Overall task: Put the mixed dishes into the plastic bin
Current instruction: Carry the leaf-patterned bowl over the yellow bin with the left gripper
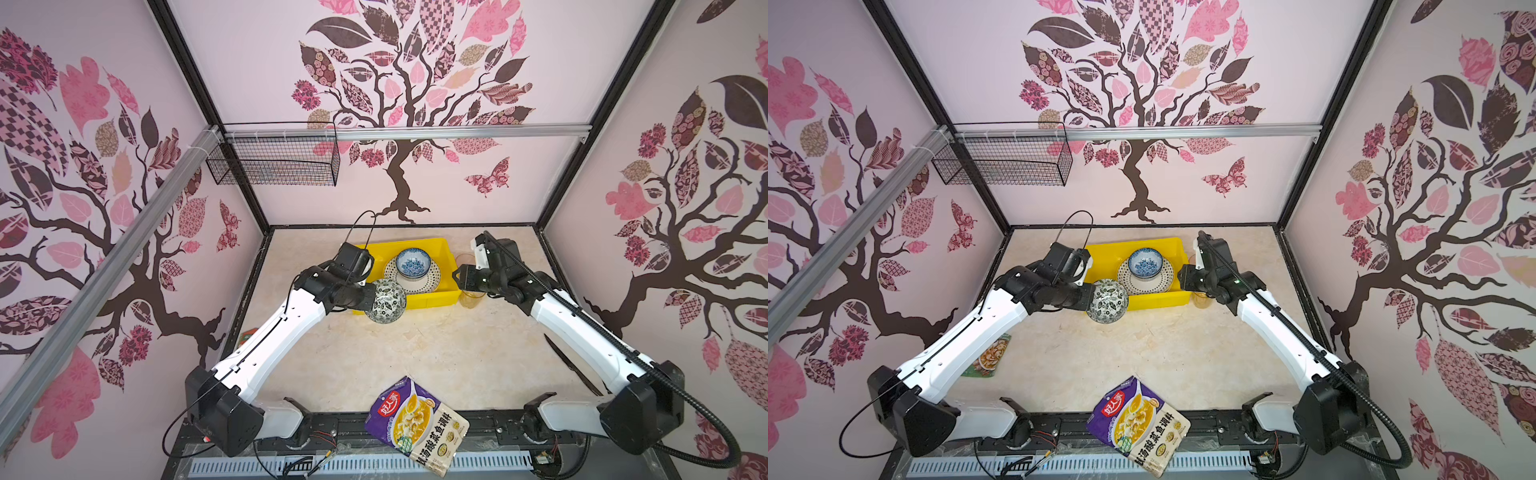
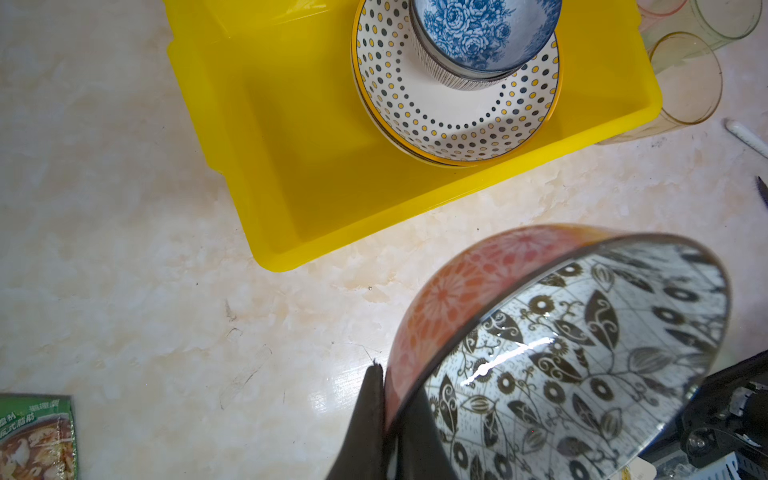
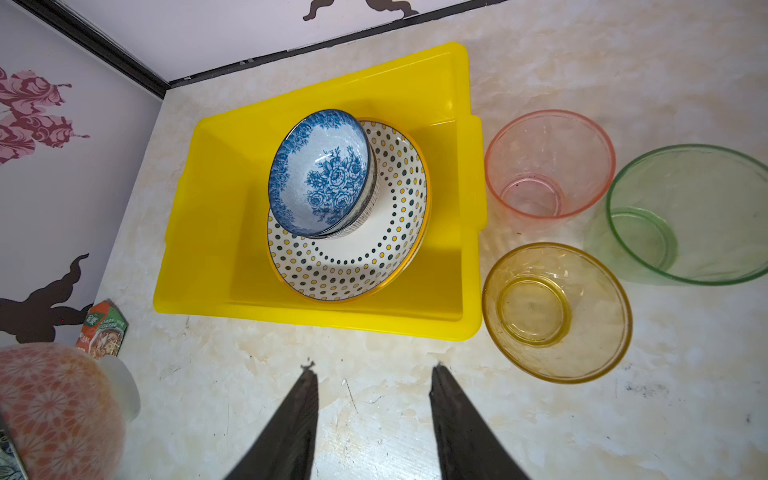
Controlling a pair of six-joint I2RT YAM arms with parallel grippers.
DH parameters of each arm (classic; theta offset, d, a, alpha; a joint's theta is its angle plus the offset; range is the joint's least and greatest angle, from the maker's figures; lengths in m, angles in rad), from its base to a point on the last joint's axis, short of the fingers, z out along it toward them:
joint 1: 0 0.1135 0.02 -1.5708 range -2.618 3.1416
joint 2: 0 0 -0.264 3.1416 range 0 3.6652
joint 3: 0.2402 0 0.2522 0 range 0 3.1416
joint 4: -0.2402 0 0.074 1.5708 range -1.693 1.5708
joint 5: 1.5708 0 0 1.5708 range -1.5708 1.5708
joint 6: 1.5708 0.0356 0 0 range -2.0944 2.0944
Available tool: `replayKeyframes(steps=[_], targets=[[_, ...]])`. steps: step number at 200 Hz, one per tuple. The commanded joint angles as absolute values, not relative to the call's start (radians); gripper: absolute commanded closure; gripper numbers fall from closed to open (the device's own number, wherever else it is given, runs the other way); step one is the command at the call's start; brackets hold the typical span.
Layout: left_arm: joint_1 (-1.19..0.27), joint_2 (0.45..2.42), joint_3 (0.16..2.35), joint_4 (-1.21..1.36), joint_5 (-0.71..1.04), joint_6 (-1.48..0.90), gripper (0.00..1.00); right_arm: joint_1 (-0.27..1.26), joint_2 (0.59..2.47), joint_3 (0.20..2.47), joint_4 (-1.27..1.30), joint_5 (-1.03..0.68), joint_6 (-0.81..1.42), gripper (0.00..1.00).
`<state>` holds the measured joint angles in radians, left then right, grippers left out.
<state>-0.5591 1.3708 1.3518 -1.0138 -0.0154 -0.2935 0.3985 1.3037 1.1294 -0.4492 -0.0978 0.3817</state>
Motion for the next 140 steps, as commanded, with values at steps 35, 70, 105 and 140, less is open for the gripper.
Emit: replayKeyframes(steps=[35, 70, 105, 140], targets=[[-0.549, 1.432, 1.486, -0.968, -0.020, -0.264, 1.00, 0.398, 1.288, 1.135, -0.454, -0.058, 0.353, 0.53], [-0.534, 1.486, 1.542, -0.959, -0.001, -0.259, 1.00, 0.399, 1.302, 1.147, -0.454, -0.040, 0.336, 0.53], [-0.510, 1.533, 1.587, -0.943, 0.017, -0.263, 1.00, 0.398, 1.315, 1.158, -0.456, -0.017, 0.320, 0.53], [-0.484, 1.577, 1.631, -0.927, 0.044, -0.264, 1.00, 0.398, 1.331, 1.170, -0.454, 0.003, 0.308, 0.53]])
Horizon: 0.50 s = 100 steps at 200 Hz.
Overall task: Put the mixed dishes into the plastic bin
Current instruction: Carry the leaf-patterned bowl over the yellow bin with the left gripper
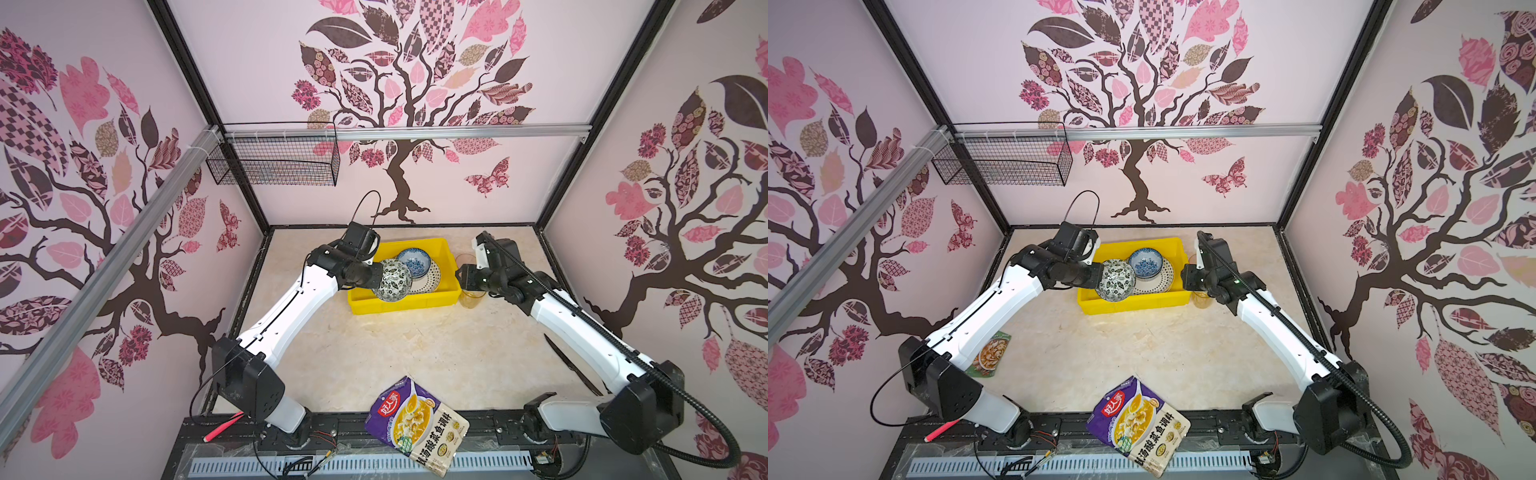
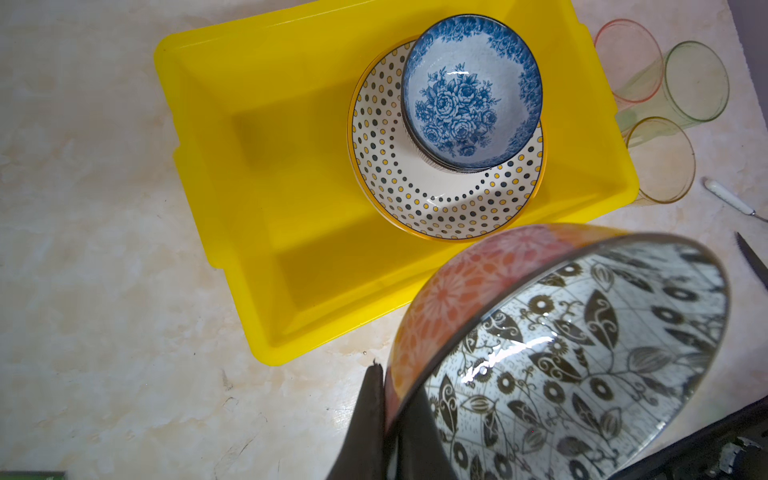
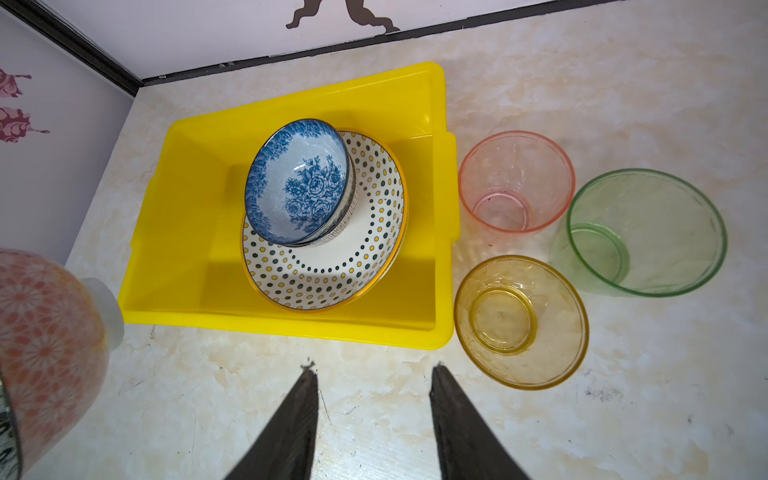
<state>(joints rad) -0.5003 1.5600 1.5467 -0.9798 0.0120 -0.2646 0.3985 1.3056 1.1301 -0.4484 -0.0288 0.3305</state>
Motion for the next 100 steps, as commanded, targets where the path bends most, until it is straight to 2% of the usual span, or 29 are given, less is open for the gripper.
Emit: replayKeyframes(steps=[1, 100], targets=[[-0.483, 1.578, 1.631, -0.928, 0.045, -0.264, 1.00, 0.398, 1.331, 1.170, -0.454, 0.003, 0.307, 0.53], [-0.452, 1.715, 1.743, -0.895, 0.105, -0.269, 1.00, 0.398, 1.357, 1.180, -0.453, 0.034, 0.293, 0.53]])
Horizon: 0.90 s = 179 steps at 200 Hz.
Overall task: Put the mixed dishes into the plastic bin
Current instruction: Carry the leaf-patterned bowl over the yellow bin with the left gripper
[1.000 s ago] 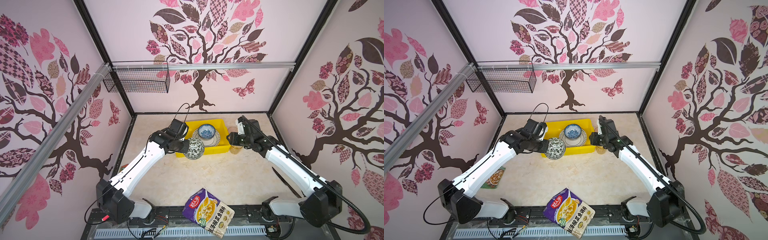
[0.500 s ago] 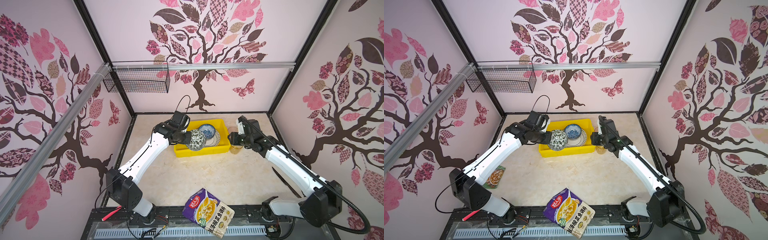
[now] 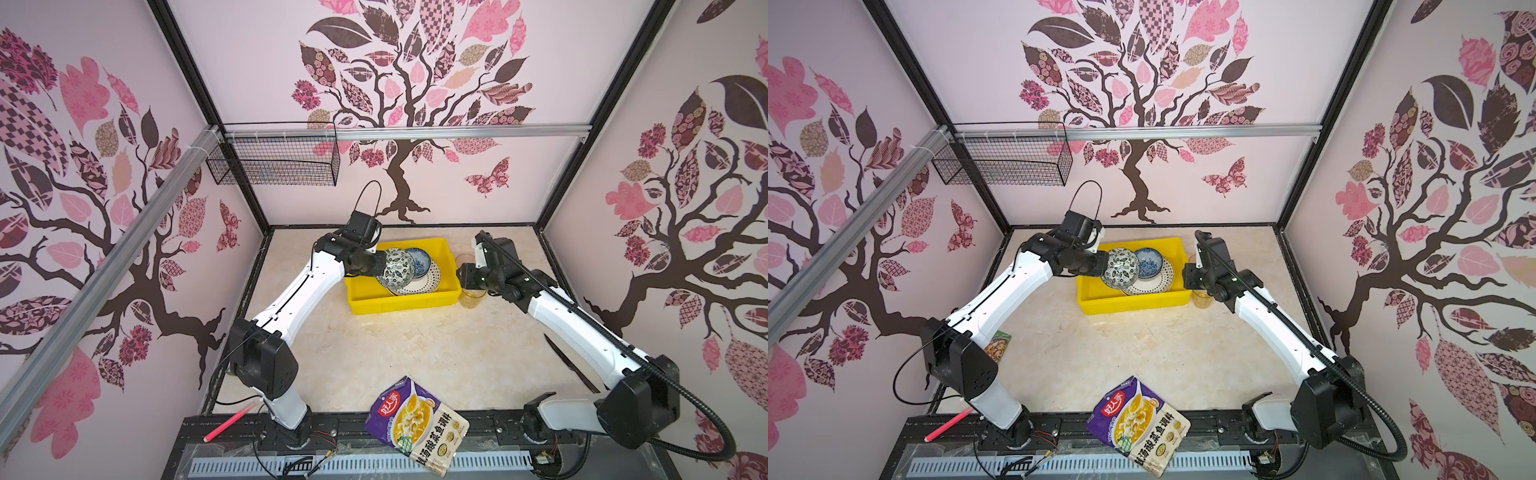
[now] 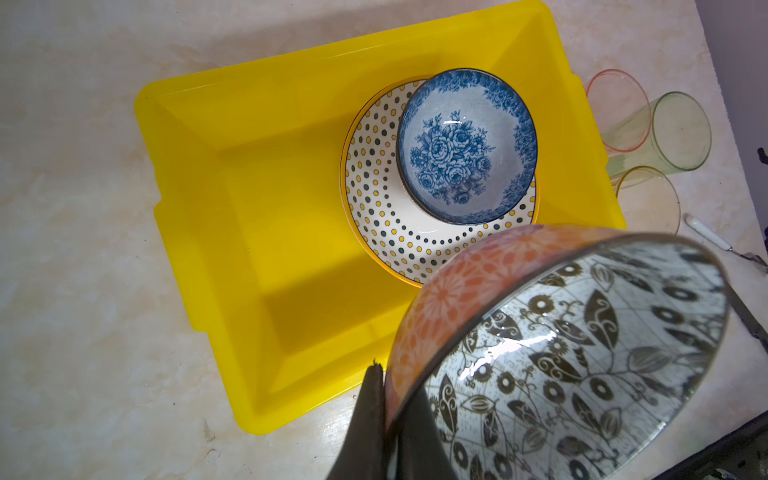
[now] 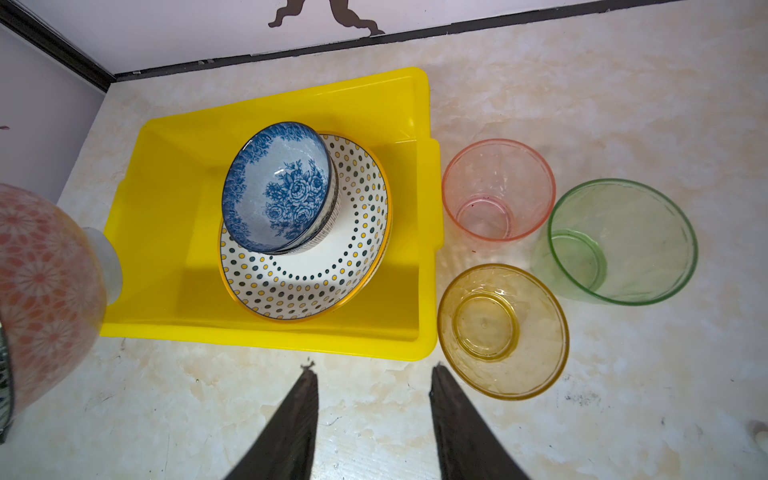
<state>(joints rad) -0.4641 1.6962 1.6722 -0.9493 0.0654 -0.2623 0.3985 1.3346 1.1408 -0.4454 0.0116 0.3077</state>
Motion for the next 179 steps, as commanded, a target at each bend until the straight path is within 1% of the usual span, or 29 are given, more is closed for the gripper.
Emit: replayKeyframes(steps=[1, 141, 147, 179], targets=[[-0.451, 1.716, 1.744, -0.894, 0.105, -0.269, 1.00, 0.398, 1.357, 1.181, -0.453, 0.035, 0.293, 0.53], [-0.445, 1.932, 1.934, -0.921, 0.146, -0.299, 1.00, 0.398, 1.366, 1.167, -0.434, 0.041, 0.280, 0.53], [-0.445, 1.942, 1.969, -0.921, 0.147, -0.299, 1.00, 0.398, 1.366, 1.167, -0.434, 0.041, 0.278, 0.53], [-0.445, 1.978, 1.990, -0.912, 0.158, -0.302, 1.00, 0.399, 1.366, 1.165, -0.428, 0.045, 0.275, 0.53]])
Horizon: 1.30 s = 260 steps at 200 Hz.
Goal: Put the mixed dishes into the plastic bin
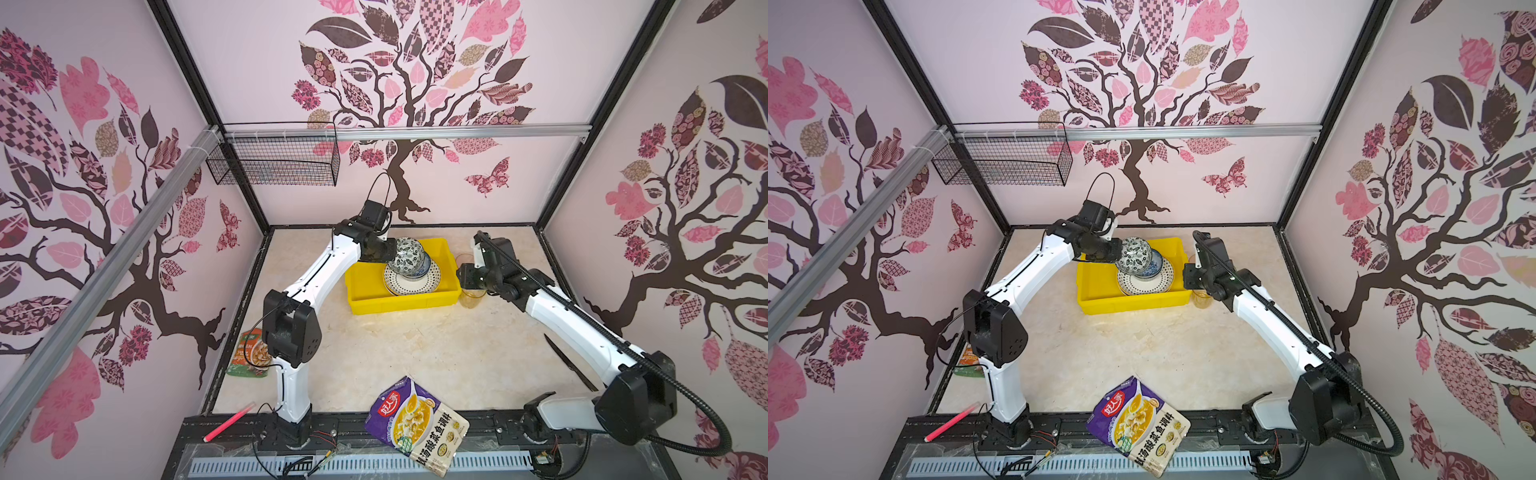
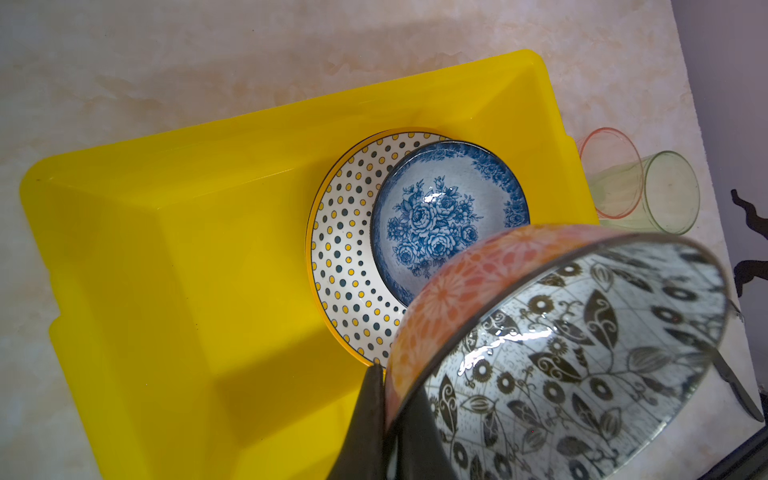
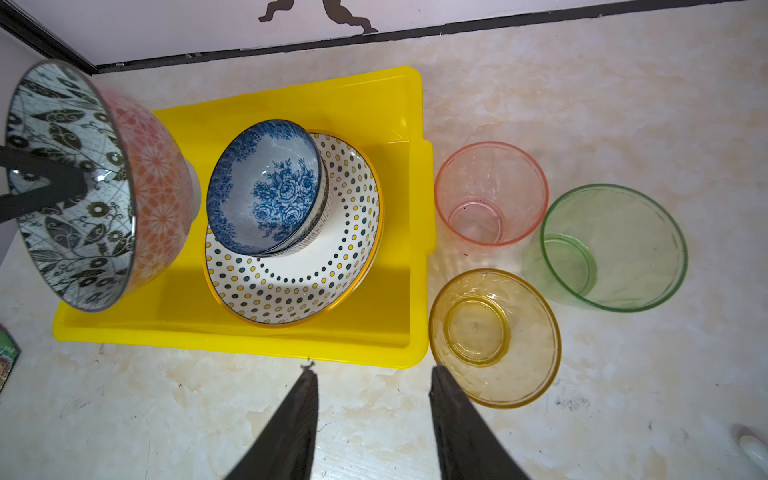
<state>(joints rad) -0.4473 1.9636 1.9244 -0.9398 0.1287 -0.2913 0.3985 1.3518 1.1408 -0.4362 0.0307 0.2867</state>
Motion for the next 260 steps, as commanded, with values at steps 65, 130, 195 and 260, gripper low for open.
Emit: replayKeyframes(steps=[65, 130, 195, 260], targets=[[-0.445, 2.025, 2.023, -0.925, 0.157, -0.302, 1.00, 0.399, 1.369, 1.154, -0.419, 0.046, 0.273, 0.52], [-0.445, 2.072, 2.046, -0.927, 0.167, -0.308, 1.00, 0.398, 1.375, 1.146, -0.416, 0.052, 0.272, 0.52], [-0.445, 2.121, 2.084, -0.934, 0.167, -0.310, 1.00, 0.398, 1.376, 1.148, -0.416, 0.055, 0.270, 0.52], [-0.445, 2.153, 2.123, -0.939, 0.159, -0.307, 1.00, 0.398, 1.391, 1.163, -0.417, 0.052, 0.268, 0.52]])
